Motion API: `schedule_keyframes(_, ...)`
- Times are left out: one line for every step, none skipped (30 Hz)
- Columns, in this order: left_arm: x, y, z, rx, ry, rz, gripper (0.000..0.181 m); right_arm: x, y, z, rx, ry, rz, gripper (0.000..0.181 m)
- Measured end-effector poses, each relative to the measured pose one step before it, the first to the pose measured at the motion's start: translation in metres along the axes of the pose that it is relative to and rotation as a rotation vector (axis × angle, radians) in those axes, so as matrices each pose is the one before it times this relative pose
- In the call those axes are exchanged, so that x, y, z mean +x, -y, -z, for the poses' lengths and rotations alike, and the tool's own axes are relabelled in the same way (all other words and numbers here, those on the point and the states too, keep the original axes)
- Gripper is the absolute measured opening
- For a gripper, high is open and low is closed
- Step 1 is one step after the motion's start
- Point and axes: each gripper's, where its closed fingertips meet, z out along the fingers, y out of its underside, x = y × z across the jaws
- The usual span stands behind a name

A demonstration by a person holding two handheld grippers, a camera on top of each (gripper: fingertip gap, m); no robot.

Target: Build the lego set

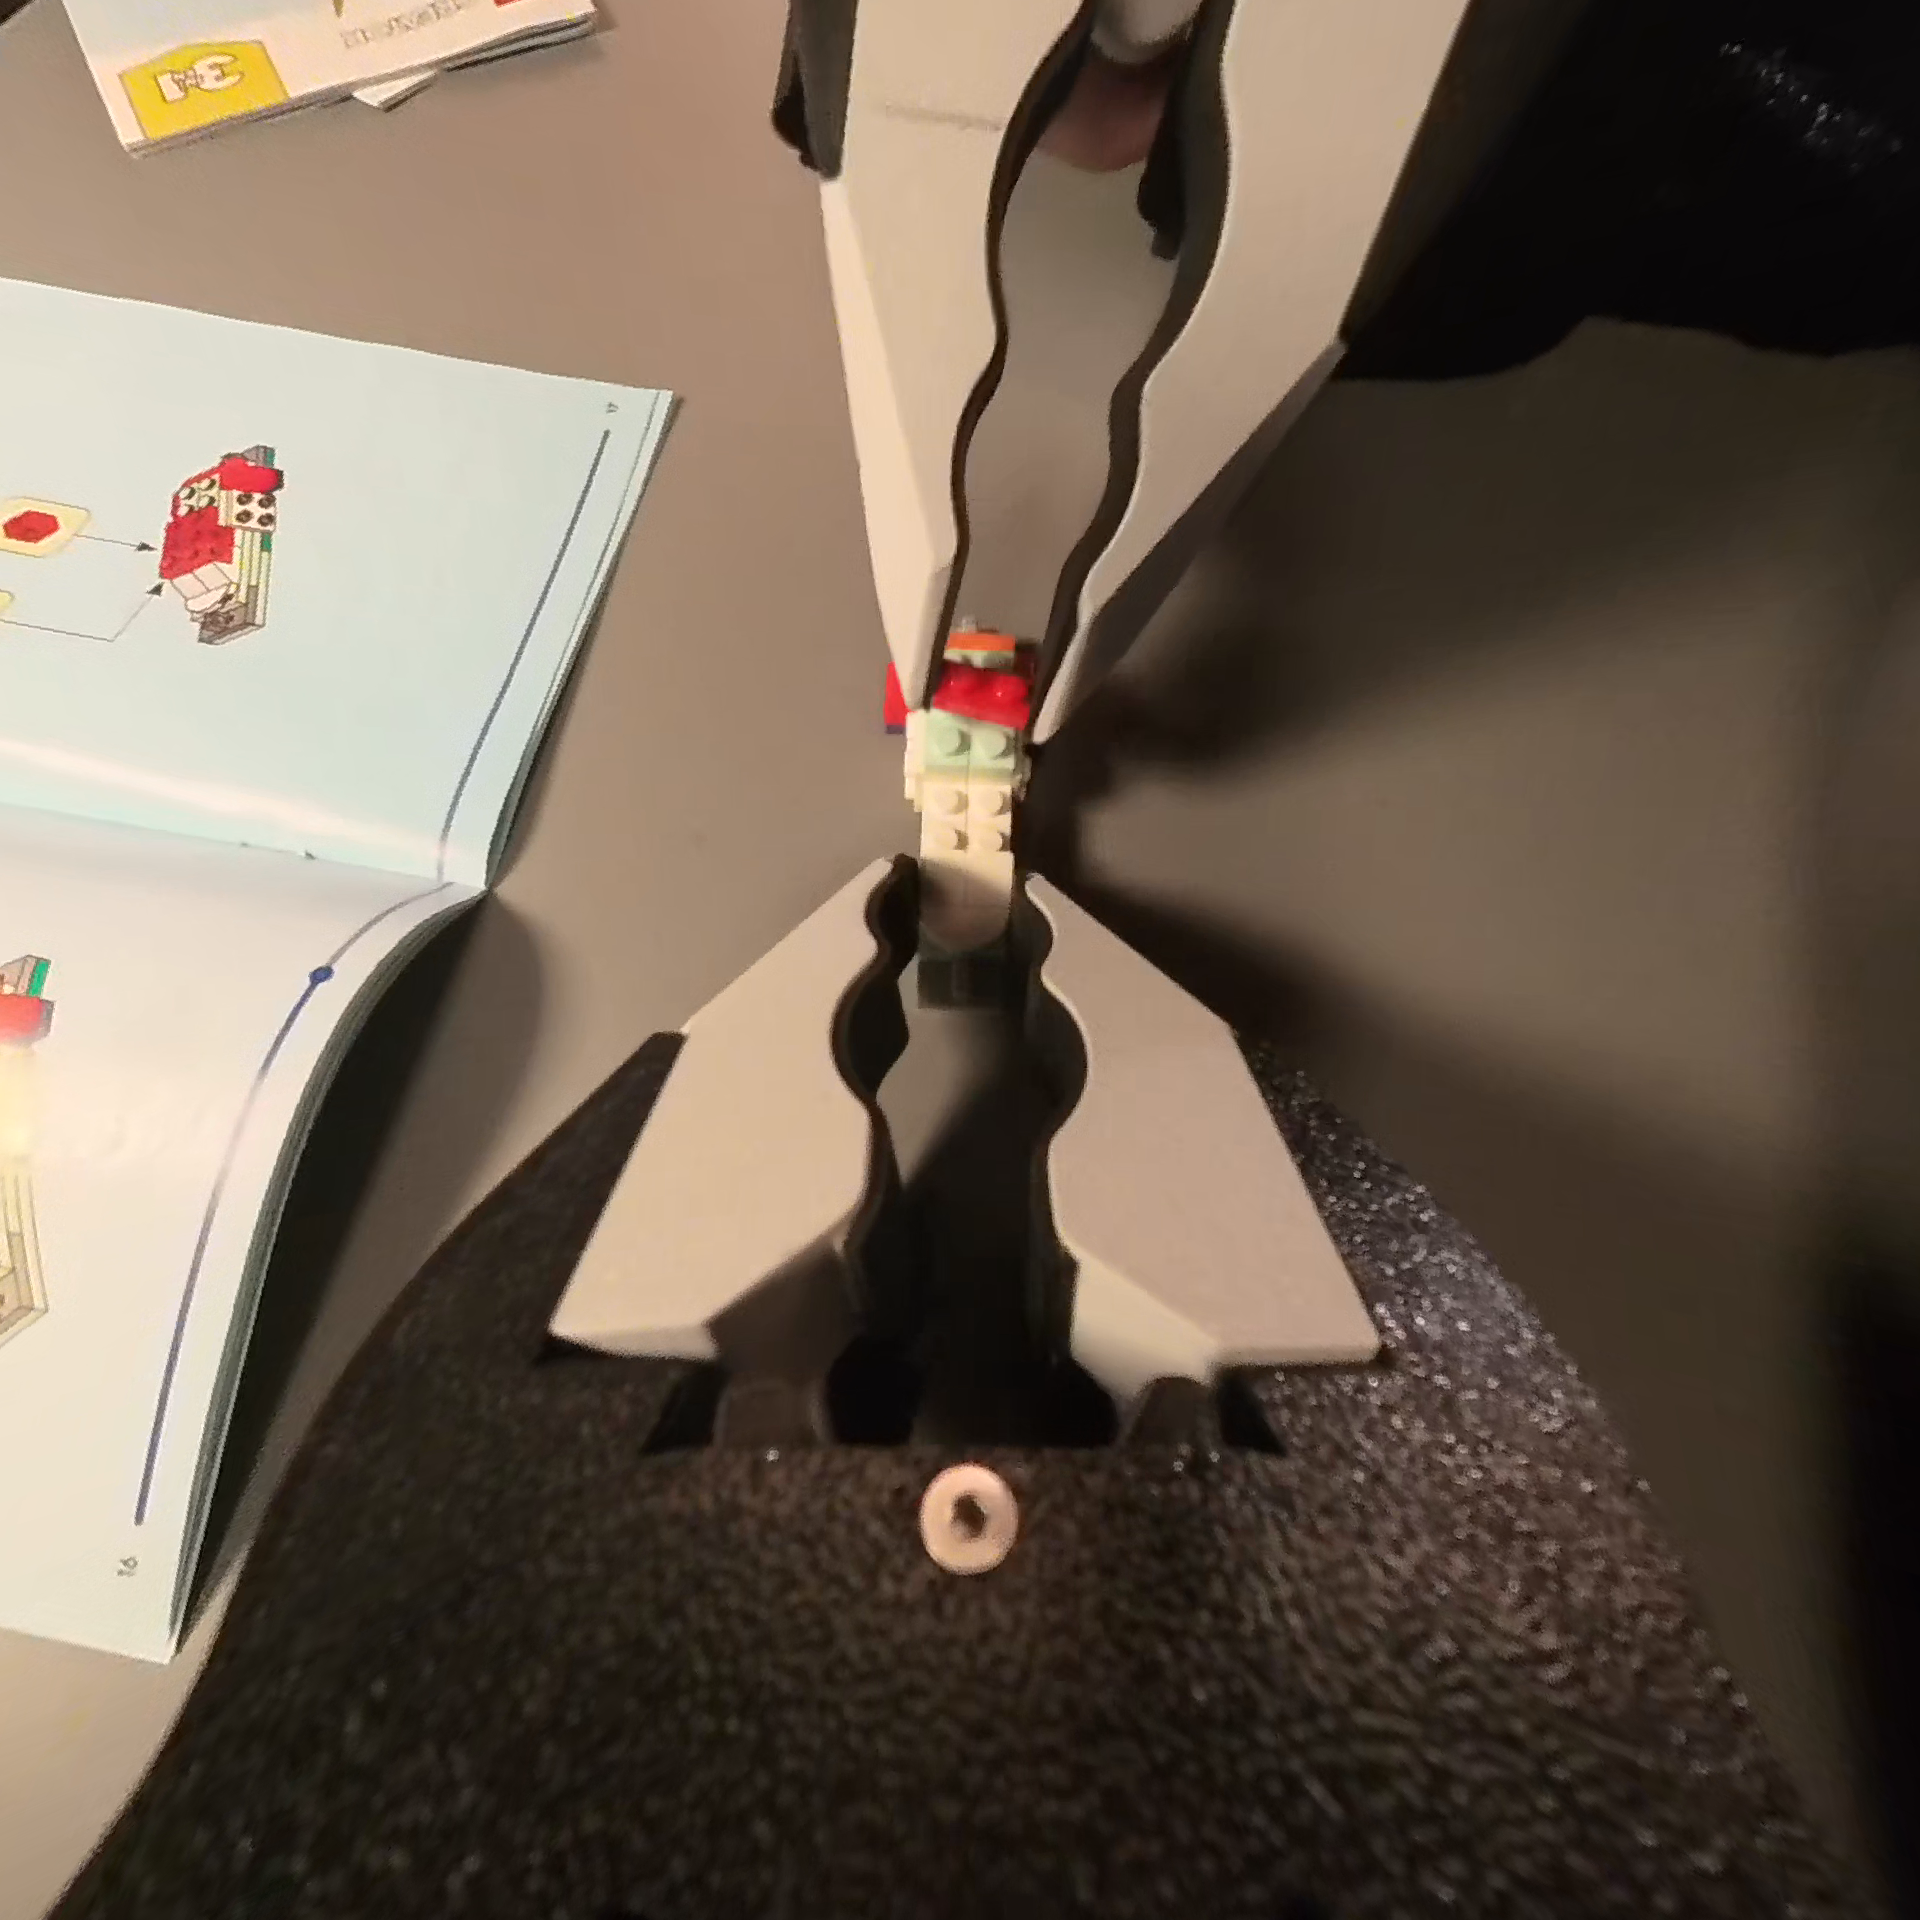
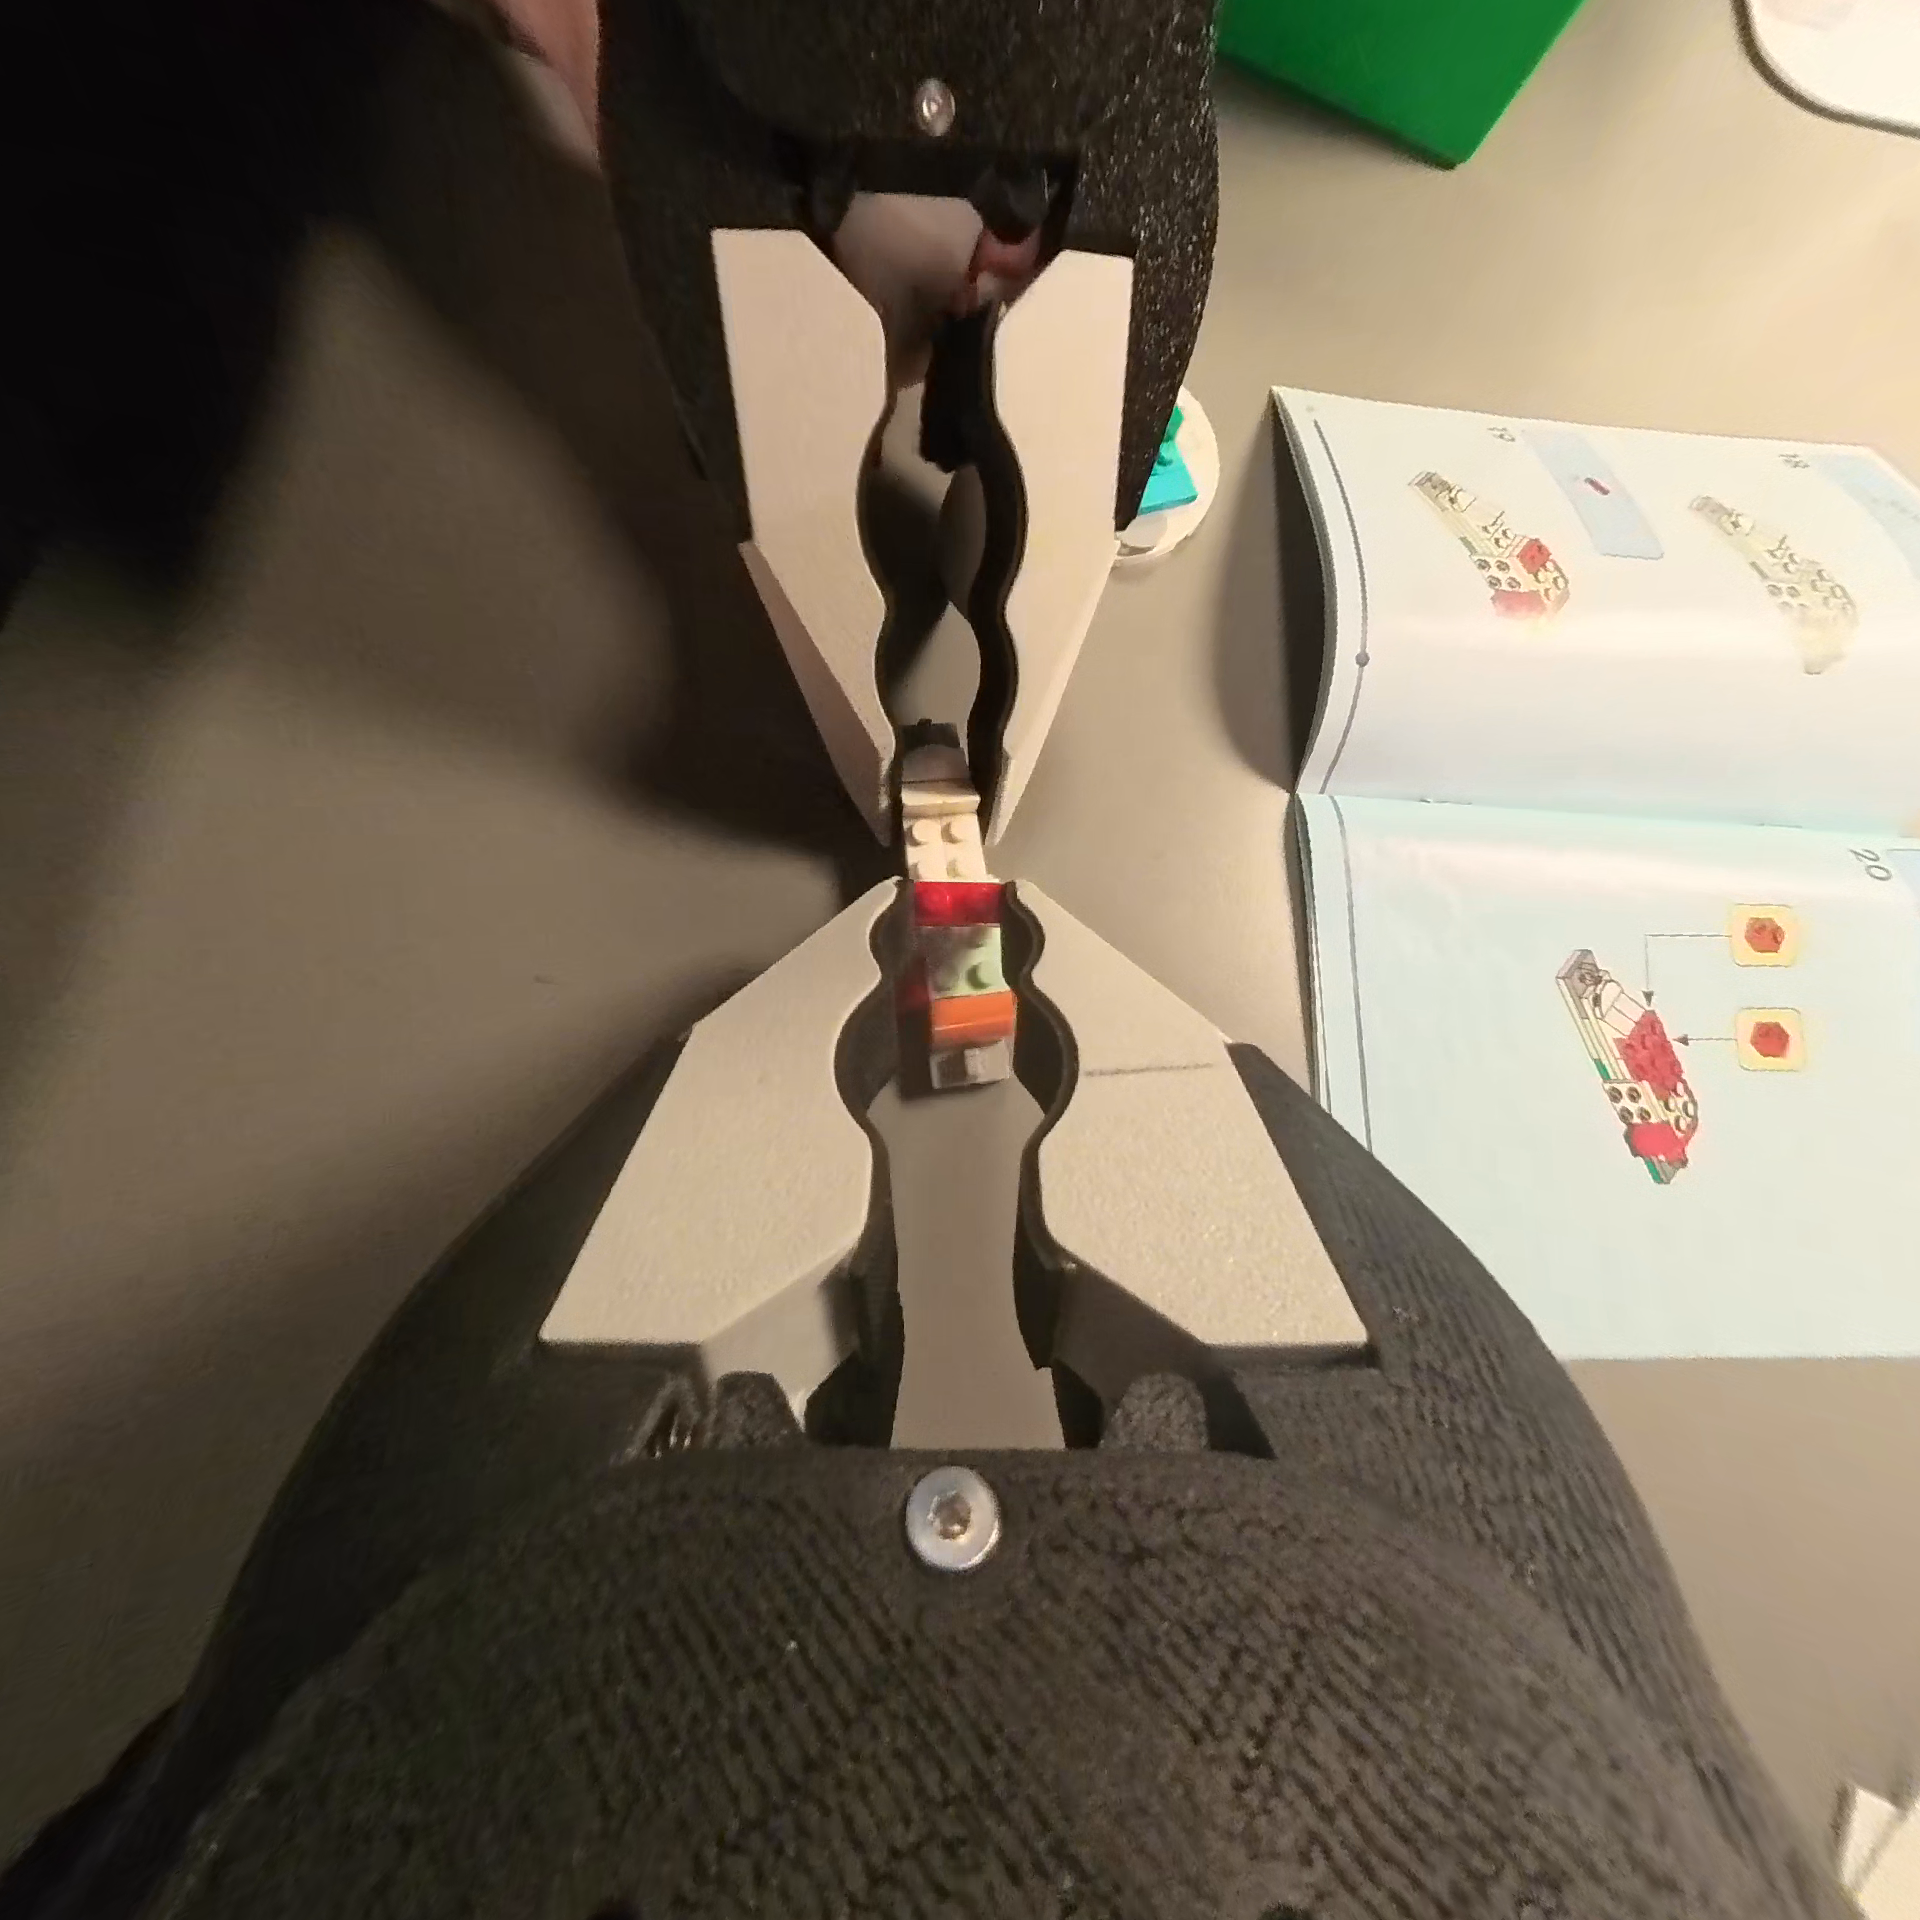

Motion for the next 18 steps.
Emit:
schedule_keyframes(0.00030, -0.00008, 0.00004, -0.0005, -0.0019, -0.0015, 0.015, 0.00002, 0.00018, -0.00089, 0.0005, 0.0068, 0.0000, 0.015)
schedule_keyframes(0.00005, -0.00002, 0.00004, 0.0000, -0.0021, -0.0004, 0.015, -0.00034, 0.00017, -0.00098, -0.0010, 0.0086, -0.0013, 0.015)
schedule_keyframes(0.00022, -0.00014, 0.00013, -0.0004, -0.0026, -0.0017, 0.015, 0.00006, -0.00060, -0.00098, -0.0064, 0.0055, 0.0006, 0.014)
schedule_keyframes(0.00012, -0.00007, 0.00007, -0.0003, -0.0021, -0.0014, 0.015, -0.00005, -0.00032, -0.00068, -0.0055, 0.0042, 0.0038, 0.014)
schedule_keyframes(-0.00005, -0.00009, 0.00017, 0.0005, -0.0005, 0.0007, 0.015, 0.00014, 0.00029, -0.00020, -0.0016, 0.0038, 0.0014, 0.014)
schedule_keyframes(0.00003, -0.00002, 0.00001, -0.0002, -0.0005, -0.0005, 0.015, -0.00001, -0.00001, 0.00000, -0.0030, 0.0045, 0.0006, 0.014)
schedule_keyframes(-0.00005, 0.00010, 0.00005, 0.0001, -0.0009, -0.0005, 0.015, 0.00000, -0.00011, 0.00014, -0.0022, 0.0049, -0.0004, 0.014)
schedule_keyframes(0.00006, -0.00005, 0.00006, -0.0001, -0.0014, -0.0008, 0.015, -0.00026, -0.00024, 0.00000, -0.0017, 0.0072, -0.0025, 0.014)
schedule_keyframes(0.00003, 0.00005, -0.00006, 0.0000, -0.0010, -0.0006, 0.015, -0.00052, -0.00062, -0.00005, -0.0038, 0.0091, -0.0032, 0.014)
schedule_keyframes(0.00006, -0.00006, 0.00006, 0.0000, -0.0001, -0.0003, 0.015, -0.00024, -0.00158, -0.00031, -0.0095, 0.0079, -0.0017, 0.014)
schedule_keyframes(-0.00008, 0.00006, -0.00003, 0.0004, -0.0005, 0.0000, 0.015, -0.00012, 0.00001, -0.00019, 0.0009, 0.0071, -0.0014, 0.014)
schedule_keyframes(0.00011, -0.00002, 0.00001, -0.0002, -0.0011, -0.0008, 0.015, -0.00017, 0.00009, -0.00016, 0.0026, 0.0081, -0.0013, 0.014)
schedule_keyframes(-0.00003, 0.00002, -0.00001, 0.0000, -0.0011, -0.0006, 0.015, -0.00002, 0.00040, -0.00041, 0.0033, 0.0080, -0.0014, 0.014)
schedule_keyframes(0.00008, 0.00000, 0.00000, 0.0000, -0.0008, -0.0004, 0.015, -0.00010, 0.00031, -0.00046, 0.0032, 0.0091, -0.0023, 0.014)
schedule_keyframes(-0.00008, 0.00002, -0.00001, 0.0000, -0.0007, -0.0005, 0.015, -0.00011, 0.00028, -0.00053, 0.0016, 0.0093, -0.0020, 0.014)
schedule_keyframes(0.00009, 0.00002, -0.00004, -0.0002, -0.0003, -0.0004, 0.015, -0.00009, 0.00017, -0.00038, -0.0001, 0.0082, -0.0010, 0.014)
schedule_keyframes(-0.00010, -0.00003, 0.00005, 0.0001, 0.0002, 0.0000, 0.015, -0.00011, 0.00005, -0.00035, -0.0018, 0.0073, -0.0012, 0.014)
schedule_keyframes(-0.00001, 0.00001, -0.00001, 0.0001, 0.0001, 0.0001, 0.015, -0.00002, -0.00013, -0.00007, -0.0025, 0.0067, -0.0022, 0.014)
